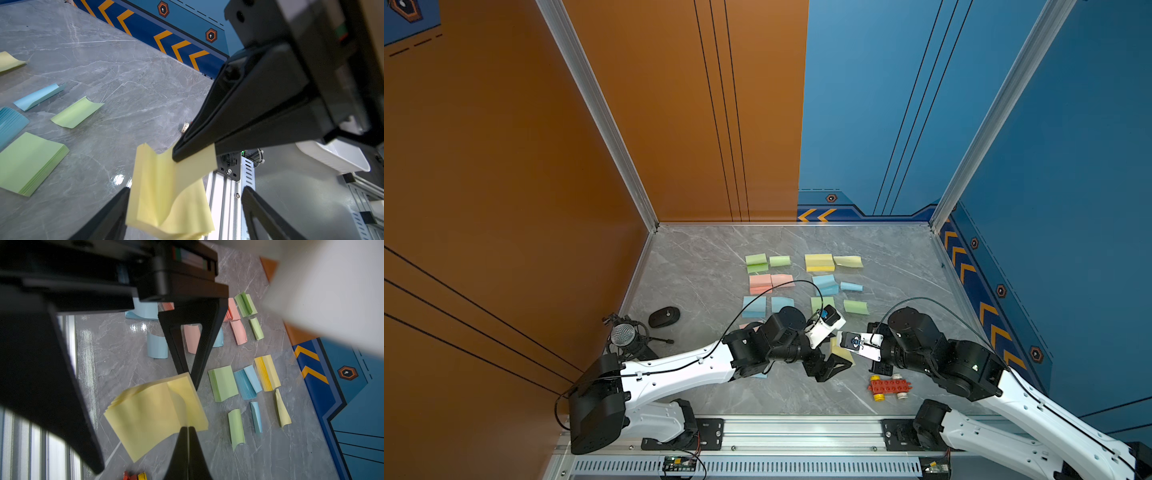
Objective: Tear off pages from different memo pads
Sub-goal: Tear off the paper from the memo pad, then place the paper at the center of the board.
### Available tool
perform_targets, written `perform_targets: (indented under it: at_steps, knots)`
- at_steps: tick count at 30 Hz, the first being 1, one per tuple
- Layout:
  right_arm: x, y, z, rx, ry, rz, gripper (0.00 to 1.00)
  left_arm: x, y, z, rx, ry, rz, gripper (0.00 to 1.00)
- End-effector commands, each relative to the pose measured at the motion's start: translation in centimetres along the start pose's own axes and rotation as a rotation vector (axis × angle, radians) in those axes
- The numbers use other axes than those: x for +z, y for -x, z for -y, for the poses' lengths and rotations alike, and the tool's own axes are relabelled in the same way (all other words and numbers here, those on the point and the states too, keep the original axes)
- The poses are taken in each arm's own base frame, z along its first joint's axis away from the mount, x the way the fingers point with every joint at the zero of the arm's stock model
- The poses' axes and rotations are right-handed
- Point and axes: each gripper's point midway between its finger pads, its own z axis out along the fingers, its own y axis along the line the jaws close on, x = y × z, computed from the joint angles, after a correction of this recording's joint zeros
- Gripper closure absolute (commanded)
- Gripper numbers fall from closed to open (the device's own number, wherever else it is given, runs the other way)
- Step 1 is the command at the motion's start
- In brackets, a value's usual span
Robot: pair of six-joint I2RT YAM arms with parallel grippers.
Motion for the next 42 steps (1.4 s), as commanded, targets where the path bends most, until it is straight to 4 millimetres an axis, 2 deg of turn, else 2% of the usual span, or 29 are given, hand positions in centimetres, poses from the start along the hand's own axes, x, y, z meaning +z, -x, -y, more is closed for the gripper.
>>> perform_targets:
  at_steps: [1,6,7,9,11,17,24,28,31,35,38,42]
  knots:
    - [-0.6,1.0,0.8,0.061,-0.040,0.060,1.00,0.6,0.9,-1.0,-0.010,0.079,0.031,0.23]
    - [-1.6,1.7,1.0,0.120,-0.045,0.108,1.00,1.7,-0.1,-1.9,-0.027,0.114,0.002,0.36]
    - [-1.7,1.7,1.0,0.126,-0.045,0.114,1.00,1.7,-0.1,-1.9,-0.026,0.118,0.002,0.41]
    - [-1.7,1.4,0.8,0.135,-0.042,0.115,1.00,1.6,-0.1,-2.0,-0.021,0.134,0.010,0.61]
    - [-1.6,1.1,0.8,0.140,-0.047,0.109,1.00,1.3,0.1,-2.2,-0.014,0.159,0.031,0.78]
    - [-1.9,0.2,2.0,0.181,-0.093,0.107,1.00,1.3,-1.3,-2.8,-0.027,0.192,0.021,0.99]
    - [-1.8,-1.3,4.7,0.158,-0.143,0.059,1.00,0.7,-4.0,-5.8,-0.141,0.294,-0.009,1.00]
    - [-0.7,-2.3,5.1,0.077,-0.102,0.031,1.00,-0.2,-5.2,-7.5,-0.195,0.345,-0.034,1.00]
    - [1.4,-5.3,4.7,-0.078,-0.050,-0.075,1.00,-1.1,-5.6,-8.1,-0.236,0.358,-0.038,1.00]
    - [4.7,-10.2,4.0,-0.263,0.116,-0.259,0.98,-2.4,-4.9,-8.2,-0.327,0.345,-0.017,1.00]
    - [6.5,-11.9,4.2,-0.294,0.245,-0.317,0.98,-3.2,-4.6,-8.0,-0.365,0.343,-0.020,1.00]
    - [8.2,-13.0,5.8,-0.246,0.389,-0.372,1.00,-4.1,-4.2,-7.6,-0.370,0.342,-0.017,1.00]
